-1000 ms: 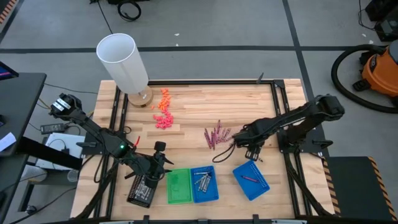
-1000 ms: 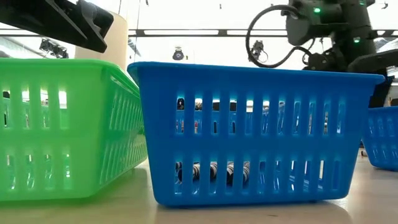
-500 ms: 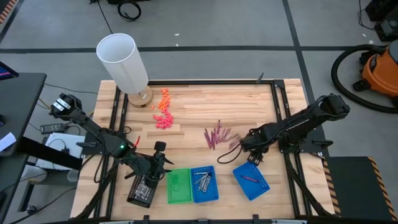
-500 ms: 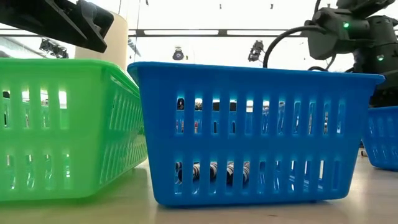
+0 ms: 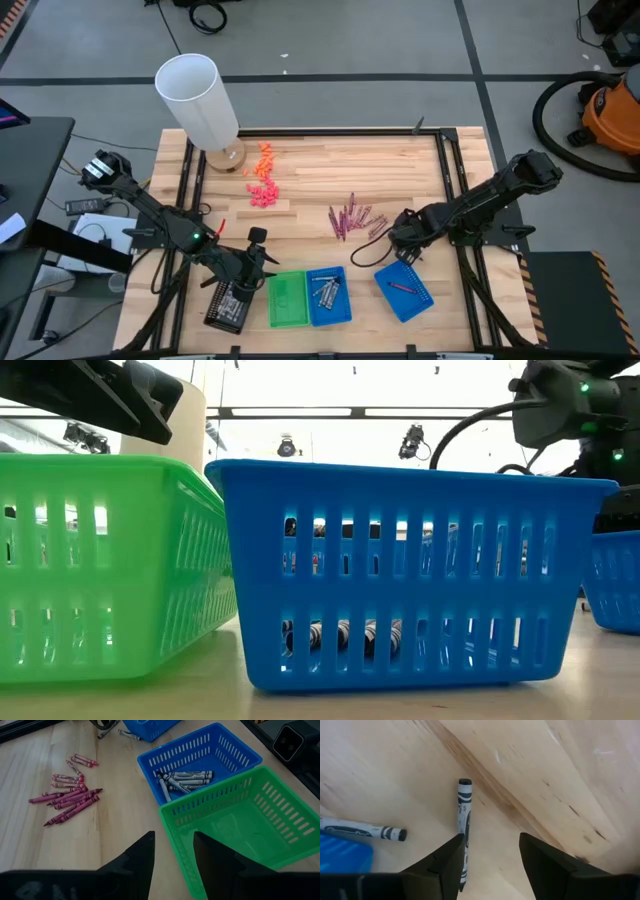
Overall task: Sort crayons
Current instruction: Put the black crayon into the left blue bin
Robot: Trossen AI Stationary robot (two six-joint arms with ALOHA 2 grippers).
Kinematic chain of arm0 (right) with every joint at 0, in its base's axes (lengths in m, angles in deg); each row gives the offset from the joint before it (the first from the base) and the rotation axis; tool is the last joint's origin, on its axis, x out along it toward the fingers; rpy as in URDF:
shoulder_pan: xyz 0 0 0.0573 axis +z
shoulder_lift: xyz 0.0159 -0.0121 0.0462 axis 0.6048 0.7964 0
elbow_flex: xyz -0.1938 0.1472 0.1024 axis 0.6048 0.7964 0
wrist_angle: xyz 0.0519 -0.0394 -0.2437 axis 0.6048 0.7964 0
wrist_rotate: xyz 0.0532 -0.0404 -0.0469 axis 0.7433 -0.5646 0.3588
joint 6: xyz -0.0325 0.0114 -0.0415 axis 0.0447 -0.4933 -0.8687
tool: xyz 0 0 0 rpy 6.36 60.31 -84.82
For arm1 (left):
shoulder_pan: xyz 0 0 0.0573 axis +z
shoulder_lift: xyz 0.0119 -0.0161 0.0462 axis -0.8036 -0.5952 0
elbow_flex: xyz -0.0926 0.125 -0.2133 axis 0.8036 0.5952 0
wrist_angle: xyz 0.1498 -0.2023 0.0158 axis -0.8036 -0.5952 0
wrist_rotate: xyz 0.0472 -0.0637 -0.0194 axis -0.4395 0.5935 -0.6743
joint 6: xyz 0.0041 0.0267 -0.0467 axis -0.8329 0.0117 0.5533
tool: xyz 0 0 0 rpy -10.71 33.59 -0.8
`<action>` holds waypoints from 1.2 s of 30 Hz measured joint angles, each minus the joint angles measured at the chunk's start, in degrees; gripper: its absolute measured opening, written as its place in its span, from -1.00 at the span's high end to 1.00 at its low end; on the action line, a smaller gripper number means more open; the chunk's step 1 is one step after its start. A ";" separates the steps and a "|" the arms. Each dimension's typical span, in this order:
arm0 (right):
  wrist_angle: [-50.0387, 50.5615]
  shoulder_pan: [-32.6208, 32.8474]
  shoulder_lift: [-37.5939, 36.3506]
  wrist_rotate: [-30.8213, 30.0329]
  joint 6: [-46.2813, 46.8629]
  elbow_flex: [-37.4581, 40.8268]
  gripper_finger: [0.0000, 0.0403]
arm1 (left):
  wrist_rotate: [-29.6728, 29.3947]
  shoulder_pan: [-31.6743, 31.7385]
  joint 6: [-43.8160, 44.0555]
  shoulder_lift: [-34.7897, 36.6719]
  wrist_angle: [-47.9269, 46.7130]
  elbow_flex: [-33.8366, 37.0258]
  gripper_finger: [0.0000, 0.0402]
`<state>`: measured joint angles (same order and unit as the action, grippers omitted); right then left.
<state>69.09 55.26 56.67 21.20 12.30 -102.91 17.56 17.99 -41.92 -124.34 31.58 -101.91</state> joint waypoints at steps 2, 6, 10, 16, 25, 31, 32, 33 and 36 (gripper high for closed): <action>0.21 0.64 0.04 -0.48 1.44 -0.37 0.01 | 0.00 0.00 0.00 0.00 0.00 0.00 0.27; 1.03 2.23 0.04 -3.31 3.76 -1.94 0.02 | 0.00 0.00 0.00 0.00 0.00 0.00 0.27; 1.41 3.32 0.06 -4.24 6.34 -2.33 0.02 | 0.00 0.00 0.00 0.00 0.00 0.00 0.27; 0.59 5.40 5.59 -3.46 8.31 -3.17 0.02 | 0.00 0.00 0.00 0.00 0.00 0.00 0.27; 2.69 6.62 13.54 -3.61 4.81 -7.72 0.06 | 0.00 0.00 0.00 0.00 0.02 0.00 0.27; 2.78 6.59 12.08 -4.62 3.52 -8.19 0.30 | 0.00 0.00 0.02 0.00 0.03 0.00 0.27; 2.49 6.54 11.77 -4.71 3.38 -8.19 0.35 | 0.00 0.00 0.02 0.00 0.04 0.00 0.27; 2.42 6.53 11.55 -4.76 3.28 -8.23 0.39 | 0.00 0.00 0.07 0.00 0.02 0.00 0.27; 2.86 6.49 11.47 -4.87 3.07 -8.23 0.53 | 0.00 0.00 0.39 0.00 0.02 0.00 0.27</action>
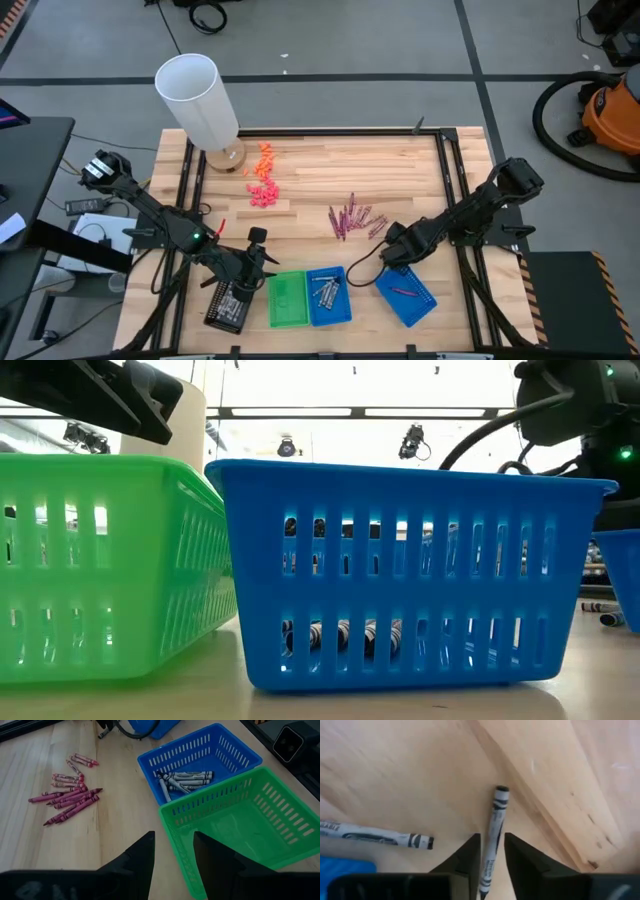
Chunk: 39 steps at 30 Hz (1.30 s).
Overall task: Sort crayons
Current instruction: Put the black crayon into the left blue bin
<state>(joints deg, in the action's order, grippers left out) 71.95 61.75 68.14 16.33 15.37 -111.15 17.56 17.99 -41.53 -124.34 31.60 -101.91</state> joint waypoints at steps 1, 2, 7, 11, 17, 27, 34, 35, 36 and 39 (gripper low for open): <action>-0.03 0.01 0.00 0.02 -0.03 0.00 0.57 | 0.00 0.00 0.00 0.00 0.01 0.00 0.27; -0.01 0.02 0.00 0.01 -0.12 0.00 0.62 | 0.00 0.00 0.00 0.00 0.00 0.00 0.27; 0.30 0.00 -0.07 -0.02 -1.04 -0.04 0.84 | 0.00 0.00 0.04 0.00 0.01 0.00 0.27; 0.40 -0.10 -0.29 -0.02 -2.20 -0.15 0.97 | 0.00 0.00 0.27 0.00 0.02 0.00 0.27; 1.52 -0.68 -2.72 -1.45 -2.58 -0.80 0.95 | 0.00 0.00 0.31 0.00 0.02 0.00 0.27; 3.90 -0.83 -6.97 -7.08 -6.03 -4.35 0.95 | 0.00 0.00 0.76 0.00 0.09 0.00 0.27; 5.03 -0.81 -6.75 -7.28 -5.18 -2.52 0.69 | -0.01 0.00 0.83 0.00 0.09 0.00 0.27; 4.43 -0.77 -6.75 -7.21 -4.98 -1.60 0.63 | 0.00 0.00 0.83 0.00 0.09 0.00 0.27; 3.54 -0.74 -6.75 -6.85 -4.89 -0.75 0.57 | -0.01 0.00 0.83 0.00 0.09 0.00 0.27; 0.75 -0.70 -6.75 -5.45 -4.46 1.01 0.43 | 0.00 0.00 0.81 0.00 0.09 0.00 0.27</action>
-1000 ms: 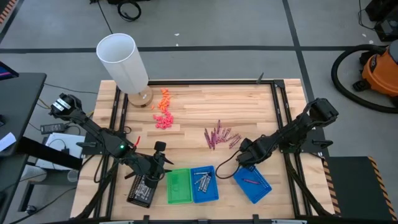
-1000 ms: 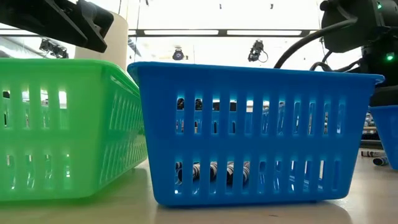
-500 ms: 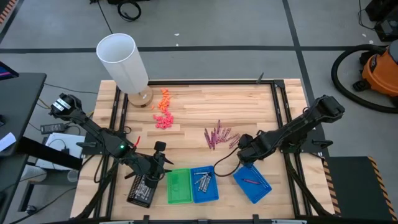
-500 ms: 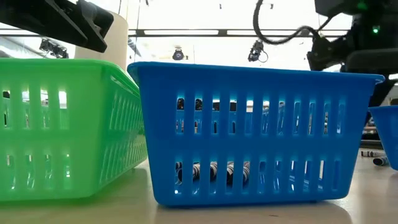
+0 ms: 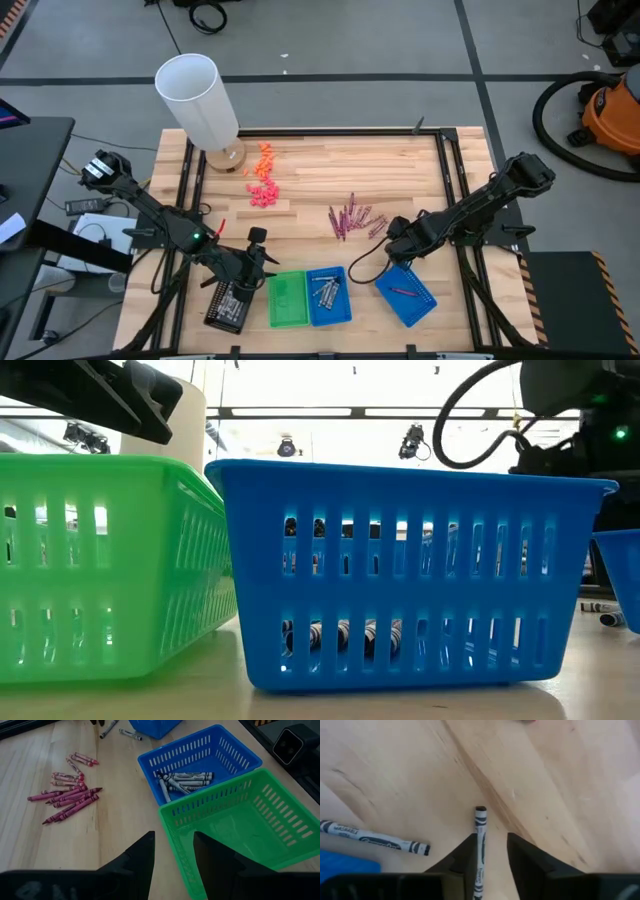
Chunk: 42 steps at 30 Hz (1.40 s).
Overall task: Sort crayons
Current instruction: Put the black crayon into the left blue bin
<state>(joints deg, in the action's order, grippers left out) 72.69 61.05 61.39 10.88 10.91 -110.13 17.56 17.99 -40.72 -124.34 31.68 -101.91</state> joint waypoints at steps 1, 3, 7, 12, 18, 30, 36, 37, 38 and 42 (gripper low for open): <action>-0.56 0.00 0.00 0.15 0.31 0.48 0.39 | 0.00 0.00 0.00 0.00 0.00 0.00 0.27; -1.53 0.04 0.00 0.49 0.65 1.24 0.33 | -0.01 0.00 0.00 0.00 0.00 0.00 0.27; -1.78 0.03 0.00 1.85 1.01 2.37 0.27 | 0.00 0.00 0.00 0.00 -0.02 0.00 0.27; -3.05 0.04 -0.77 3.68 0.98 4.03 0.23 | 0.00 0.00 -0.02 0.00 -0.03 0.00 0.27; -7.07 0.03 -4.12 6.60 2.21 8.88 0.22 | 0.00 0.00 -0.02 0.00 -0.04 0.00 0.27; -10.44 0.02 -5.73 6.14 5.28 11.94 0.48 | 0.00 0.00 -0.07 0.00 -0.04 0.00 0.27; -9.89 0.04 -5.48 3.68 5.05 10.53 0.74 | 0.00 0.00 -0.06 0.00 -0.02 0.00 0.27; -9.31 -0.01 -5.44 2.44 4.87 10.24 0.77 | -0.01 0.00 -0.07 0.00 0.00 0.00 0.27; -8.68 -0.11 -5.46 1.73 4.74 9.75 0.80 | 0.00 0.00 -0.07 0.00 0.18 0.01 0.27; -6.10 -0.01 -5.46 -0.28 3.62 7.82 0.86 | 0.00 0.37 -0.87 0.00 2.18 0.00 0.27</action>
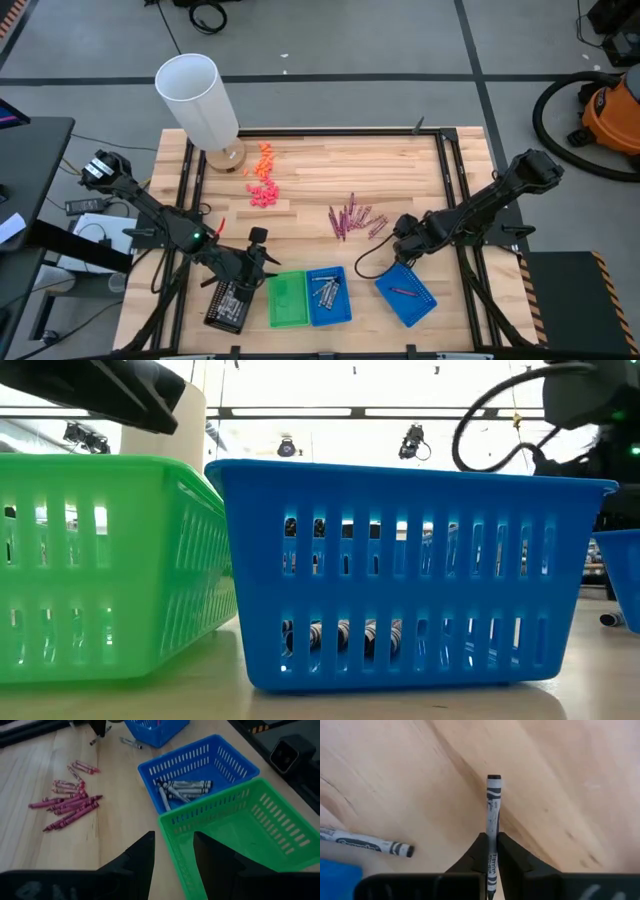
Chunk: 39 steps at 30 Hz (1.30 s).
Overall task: Sort crayons
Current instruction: Put the black crayon into the left blue bin
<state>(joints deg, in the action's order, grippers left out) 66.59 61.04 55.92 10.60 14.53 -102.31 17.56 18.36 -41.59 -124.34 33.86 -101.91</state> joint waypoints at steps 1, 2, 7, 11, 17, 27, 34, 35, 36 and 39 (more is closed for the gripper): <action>0.70 -0.02 0.00 -0.50 -0.13 -0.63 0.86 | 0.00 0.23 0.02 0.00 0.15 0.02 0.27; 1.43 -0.05 0.00 -1.18 -0.22 -1.32 0.85 | 0.00 0.55 0.04 0.00 0.27 0.02 0.27; 3.59 -0.02 -0.02 -3.47 -2.95 -4.65 0.82 | -0.03 2.56 0.16 -0.10 2.42 0.02 0.27; 1.77 -0.02 -0.06 -7.82 -7.13 -7.22 0.82 | -0.49 5.17 0.35 -1.84 6.53 0.02 0.27; -18.00 -0.01 -0.09 -11.09 -24.36 -8.05 0.82 | -0.48 7.48 0.90 -6.22 10.34 0.02 0.27; -47.94 0.44 5.28 -5.80 -47.95 -9.38 0.82 | -0.44 7.15 5.46 -8.37 11.95 0.02 0.11; -48.04 1.65 18.43 -0.10 -59.97 -20.49 0.82 | -0.40 8.31 7.87 -8.37 11.16 0.02 -0.17; -47.58 1.73 19.84 0.75 -61.26 -22.01 0.82 | 0.09 8.60 8.32 -8.37 10.95 0.02 -0.18; -46.68 1.73 21.24 1.87 -62.36 -23.68 0.82 | 0.77 8.89 8.64 -8.37 10.88 0.02 -0.18; -45.16 1.73 24.83 5.01 -65.47 -27.56 0.82 | 1.49 9.23 9.11 -8.37 10.71 0.02 -0.18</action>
<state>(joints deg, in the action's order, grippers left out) 21.43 62.78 80.75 15.61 -50.94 -129.88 19.05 27.59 -32.48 -132.71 44.57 -101.89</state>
